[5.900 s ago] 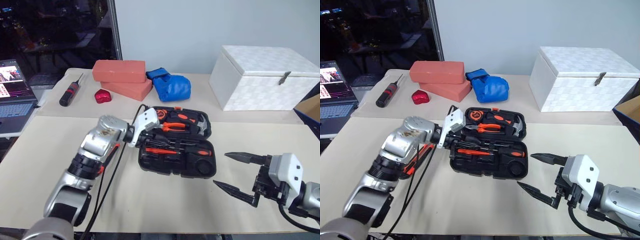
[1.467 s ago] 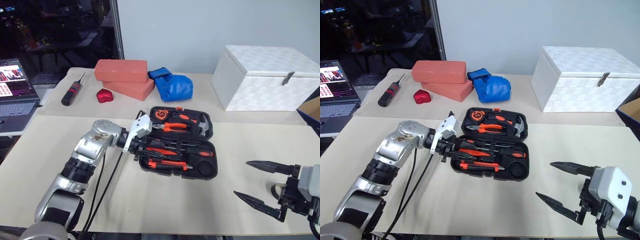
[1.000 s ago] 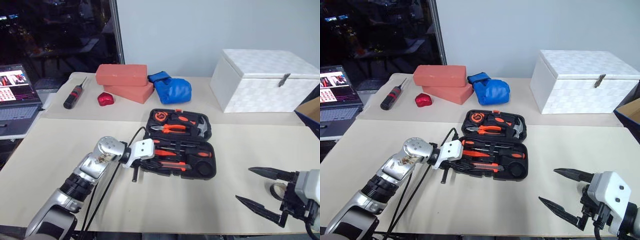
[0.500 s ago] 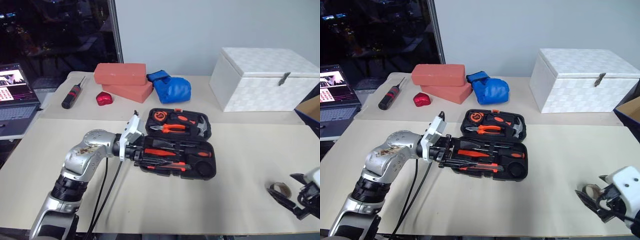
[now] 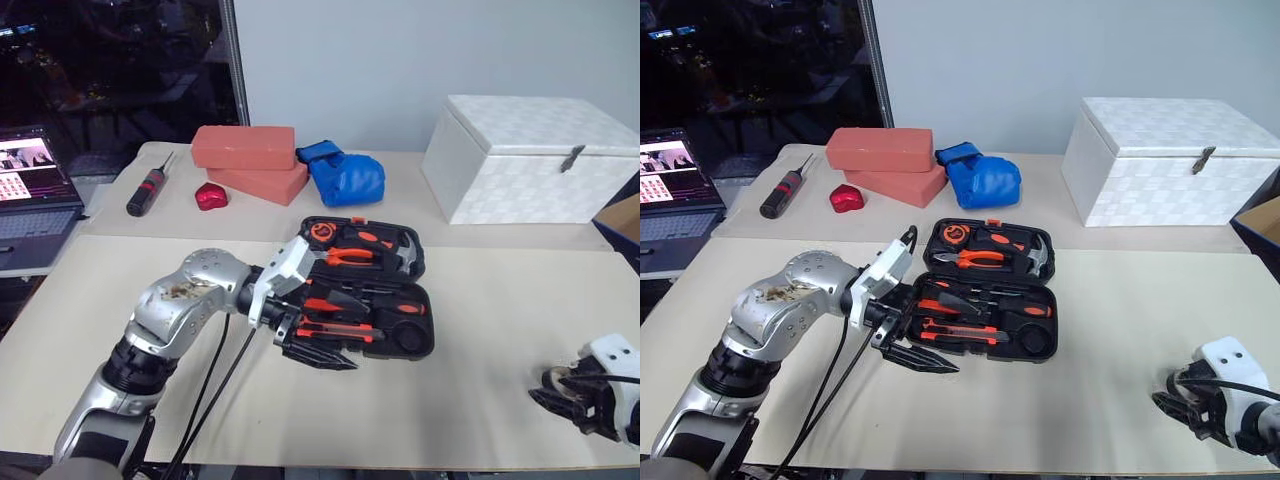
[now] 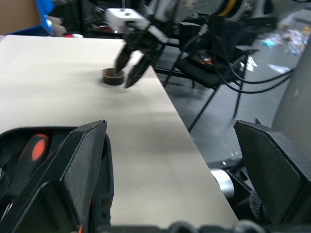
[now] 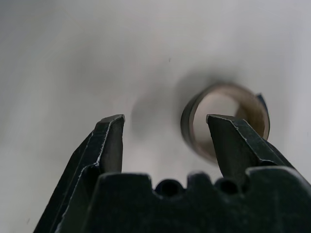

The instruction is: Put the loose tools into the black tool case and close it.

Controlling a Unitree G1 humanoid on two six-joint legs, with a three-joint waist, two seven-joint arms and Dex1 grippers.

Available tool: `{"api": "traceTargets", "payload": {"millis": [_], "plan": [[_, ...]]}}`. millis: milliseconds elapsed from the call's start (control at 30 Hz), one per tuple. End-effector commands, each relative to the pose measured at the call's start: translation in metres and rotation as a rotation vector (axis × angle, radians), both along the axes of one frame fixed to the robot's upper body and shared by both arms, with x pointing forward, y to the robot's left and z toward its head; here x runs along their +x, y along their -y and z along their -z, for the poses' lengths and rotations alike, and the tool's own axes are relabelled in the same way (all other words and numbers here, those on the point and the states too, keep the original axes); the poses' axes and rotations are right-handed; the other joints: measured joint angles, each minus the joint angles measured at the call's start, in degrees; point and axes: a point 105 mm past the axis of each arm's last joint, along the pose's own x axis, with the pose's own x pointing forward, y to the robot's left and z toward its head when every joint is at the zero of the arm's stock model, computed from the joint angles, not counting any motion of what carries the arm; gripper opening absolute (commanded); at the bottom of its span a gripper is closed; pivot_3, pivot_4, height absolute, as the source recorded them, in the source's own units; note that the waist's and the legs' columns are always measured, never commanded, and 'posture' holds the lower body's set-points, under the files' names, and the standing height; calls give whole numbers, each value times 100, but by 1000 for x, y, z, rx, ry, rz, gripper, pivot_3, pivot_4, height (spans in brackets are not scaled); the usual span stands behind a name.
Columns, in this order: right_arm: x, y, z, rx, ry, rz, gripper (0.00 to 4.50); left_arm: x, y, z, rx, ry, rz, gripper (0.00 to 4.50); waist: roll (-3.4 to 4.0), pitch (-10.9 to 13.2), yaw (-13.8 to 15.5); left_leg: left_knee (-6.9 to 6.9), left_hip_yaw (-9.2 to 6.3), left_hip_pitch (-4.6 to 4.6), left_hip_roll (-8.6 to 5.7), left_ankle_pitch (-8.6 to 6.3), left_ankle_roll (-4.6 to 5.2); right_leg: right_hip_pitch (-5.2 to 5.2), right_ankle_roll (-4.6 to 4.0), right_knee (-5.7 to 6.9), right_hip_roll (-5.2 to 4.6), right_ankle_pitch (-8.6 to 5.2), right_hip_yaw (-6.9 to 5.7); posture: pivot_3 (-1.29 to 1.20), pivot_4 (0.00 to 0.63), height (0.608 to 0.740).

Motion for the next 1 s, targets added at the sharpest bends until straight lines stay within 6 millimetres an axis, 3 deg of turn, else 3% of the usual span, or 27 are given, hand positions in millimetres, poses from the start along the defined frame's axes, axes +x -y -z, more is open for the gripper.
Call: {"api": "traceTargets", "payload": {"millis": [33,300,400,500,633,833,1000], "plan": [[6,8,0,-60,13,4,2585,-1,0,-4,-5,36,26,4500,0,0,-2,0,0,-1,0,0,0,0,2,0,0,-2,0,0,150,740],[10,2,-8,-56,53,-37,68,3,-8,-3,-37,15,-23,4500,0,0,0,-2,-2,-2,0,-1,2,0,5,1,1,-6,0,0,150,740],[12,-18,-29,-29,107,-116,68,6,-17,-2,-61,-17,-73,4500,4,2,-19,-1,-3,-2,0,-1,2,-2,5,4,2,-6,0,0,150,740],[20,-58,-60,8,183,-297,68,6,-29,10,-41,-48,-164,4500,11,3,-87,-2,-4,3,4,-1,2,-1,5,8,6,-6,0,0,150,740],[34,-105,-73,10,199,-498,68,3,-45,13,-37,-63,-266,4500,-21,22,-146,-2,-9,6,7,-1,1,1,4,13,7,-6,-3,0,150,740],[56,-160,-61,-31,129,-752,68,-4,-59,10,-27,-36,-381,4500,-30,45,-117,-2,0,-11,9,-1,-1,-8,3,-3,-1,-10,-2,0,150,740],[62,-172,-49,-54,65,-822,68,-2,-63,11,-24,-4,-463,4500,-33,47,-37,-12,-6,-32,7,-5,1,-23,27,-3,-1,-15,-9,0,150,740]]}}
